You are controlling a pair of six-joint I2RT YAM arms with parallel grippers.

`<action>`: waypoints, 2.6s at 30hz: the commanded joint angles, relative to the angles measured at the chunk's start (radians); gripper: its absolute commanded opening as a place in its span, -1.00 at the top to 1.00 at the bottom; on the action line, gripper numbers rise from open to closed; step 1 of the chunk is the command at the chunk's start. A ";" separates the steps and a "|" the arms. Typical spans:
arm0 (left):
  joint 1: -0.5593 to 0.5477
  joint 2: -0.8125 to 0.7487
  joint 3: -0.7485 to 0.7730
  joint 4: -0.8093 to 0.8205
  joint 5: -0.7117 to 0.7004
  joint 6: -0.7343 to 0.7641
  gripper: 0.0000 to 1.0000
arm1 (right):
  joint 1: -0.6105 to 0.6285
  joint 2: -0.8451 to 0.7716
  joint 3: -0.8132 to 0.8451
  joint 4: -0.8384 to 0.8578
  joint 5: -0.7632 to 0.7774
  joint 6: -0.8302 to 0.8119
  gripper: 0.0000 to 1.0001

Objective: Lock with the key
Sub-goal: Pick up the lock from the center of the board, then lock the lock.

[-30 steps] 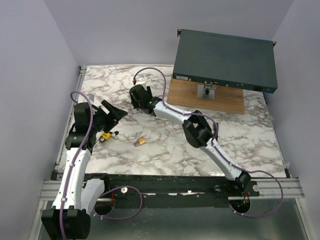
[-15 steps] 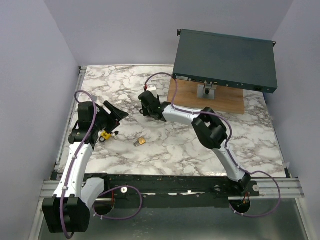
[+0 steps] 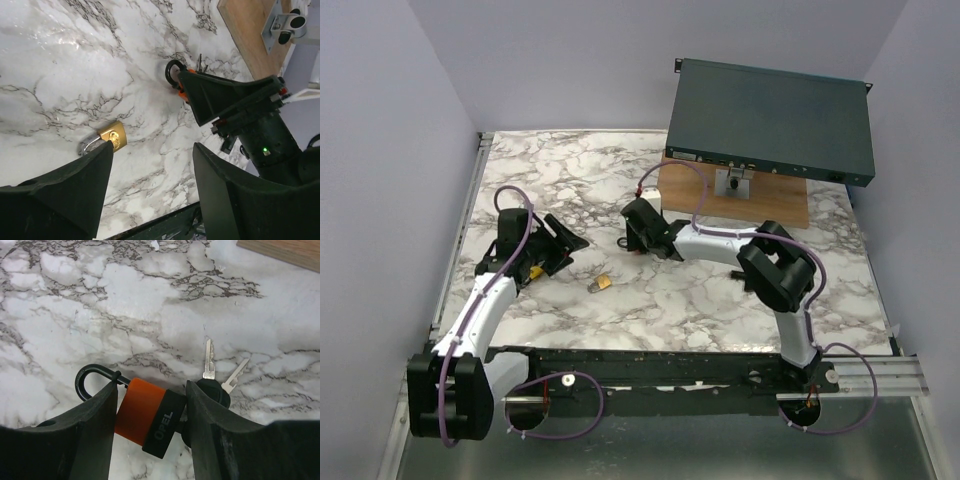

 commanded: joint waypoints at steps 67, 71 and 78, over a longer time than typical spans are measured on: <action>-0.215 0.306 0.137 0.233 0.153 -0.154 0.72 | 0.008 -0.359 -0.208 0.201 -0.206 0.024 0.47; -0.214 0.310 0.142 0.238 0.162 -0.158 0.85 | 0.008 -0.368 -0.204 0.196 -0.206 0.019 0.47; -0.215 0.292 0.163 0.225 0.166 -0.138 1.00 | 0.008 -0.389 -0.204 0.182 -0.208 0.014 0.34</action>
